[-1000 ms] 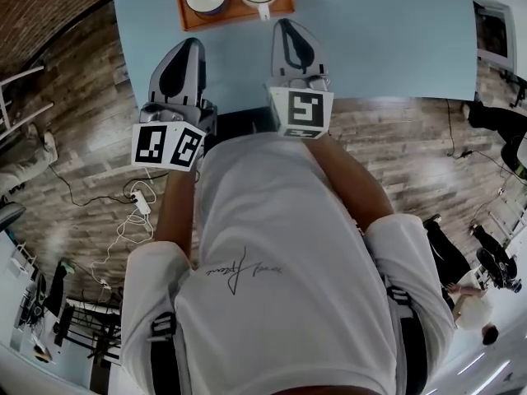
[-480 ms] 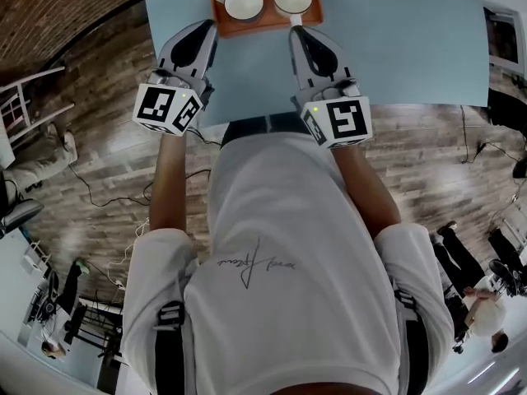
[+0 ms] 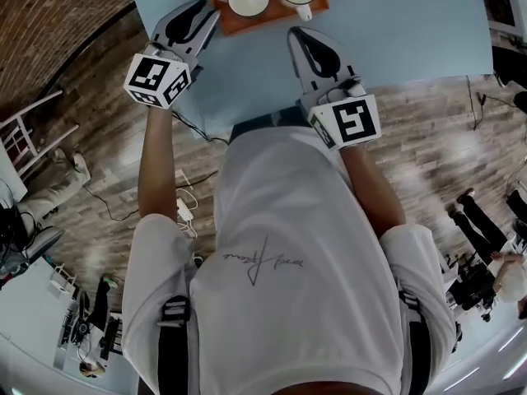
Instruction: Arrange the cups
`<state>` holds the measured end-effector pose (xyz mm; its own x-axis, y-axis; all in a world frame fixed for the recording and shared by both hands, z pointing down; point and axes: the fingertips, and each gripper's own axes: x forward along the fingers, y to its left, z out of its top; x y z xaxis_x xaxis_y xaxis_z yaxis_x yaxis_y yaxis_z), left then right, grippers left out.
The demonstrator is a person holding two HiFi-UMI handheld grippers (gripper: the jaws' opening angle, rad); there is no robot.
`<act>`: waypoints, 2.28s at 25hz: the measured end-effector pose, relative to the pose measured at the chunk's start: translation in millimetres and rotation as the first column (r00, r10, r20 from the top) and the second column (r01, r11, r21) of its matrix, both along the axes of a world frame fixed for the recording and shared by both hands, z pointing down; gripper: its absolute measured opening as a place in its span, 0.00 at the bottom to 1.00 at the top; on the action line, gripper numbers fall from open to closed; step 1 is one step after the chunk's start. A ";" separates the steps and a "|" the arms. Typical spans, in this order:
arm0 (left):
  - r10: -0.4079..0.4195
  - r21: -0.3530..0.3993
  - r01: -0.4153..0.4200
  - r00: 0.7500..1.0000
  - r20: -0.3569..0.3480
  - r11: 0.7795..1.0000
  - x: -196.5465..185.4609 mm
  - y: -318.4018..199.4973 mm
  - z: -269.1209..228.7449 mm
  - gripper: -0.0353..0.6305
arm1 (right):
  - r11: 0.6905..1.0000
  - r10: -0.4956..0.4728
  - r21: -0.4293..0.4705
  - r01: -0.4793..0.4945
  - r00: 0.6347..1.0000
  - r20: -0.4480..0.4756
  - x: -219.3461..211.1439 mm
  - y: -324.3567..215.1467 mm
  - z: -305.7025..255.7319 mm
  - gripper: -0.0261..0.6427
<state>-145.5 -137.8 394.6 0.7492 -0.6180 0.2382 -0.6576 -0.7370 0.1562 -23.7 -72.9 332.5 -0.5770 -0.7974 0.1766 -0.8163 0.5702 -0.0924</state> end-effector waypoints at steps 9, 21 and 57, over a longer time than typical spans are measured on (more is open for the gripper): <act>0.163 -0.006 -0.163 0.986 0.027 0.987 -9.6 -13.0 16.2 0.32 | 1.000 0.012 -0.028 -0.012 1.000 0.003 -13.3 13.6 9.2 0.07; 0.361 -0.008 -0.364 0.920 0.153 0.931 6.9 -24.4 37.0 0.35 | 0.995 0.023 -0.093 -0.023 1.000 0.001 -17.8 29.0 27.7 0.07; 0.685 0.009 -0.695 0.711 0.158 0.719 36.3 -20.8 53.4 0.19 | 0.958 -0.204 -0.203 0.201 0.979 0.006 -46.9 4.9 44.7 0.07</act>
<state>-109.2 -158.5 448.0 0.9366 0.0412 0.3481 0.0278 -0.9987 0.0433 -70.5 -68.0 377.2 -0.7189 -0.6114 0.3309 -0.6878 0.6944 -0.2113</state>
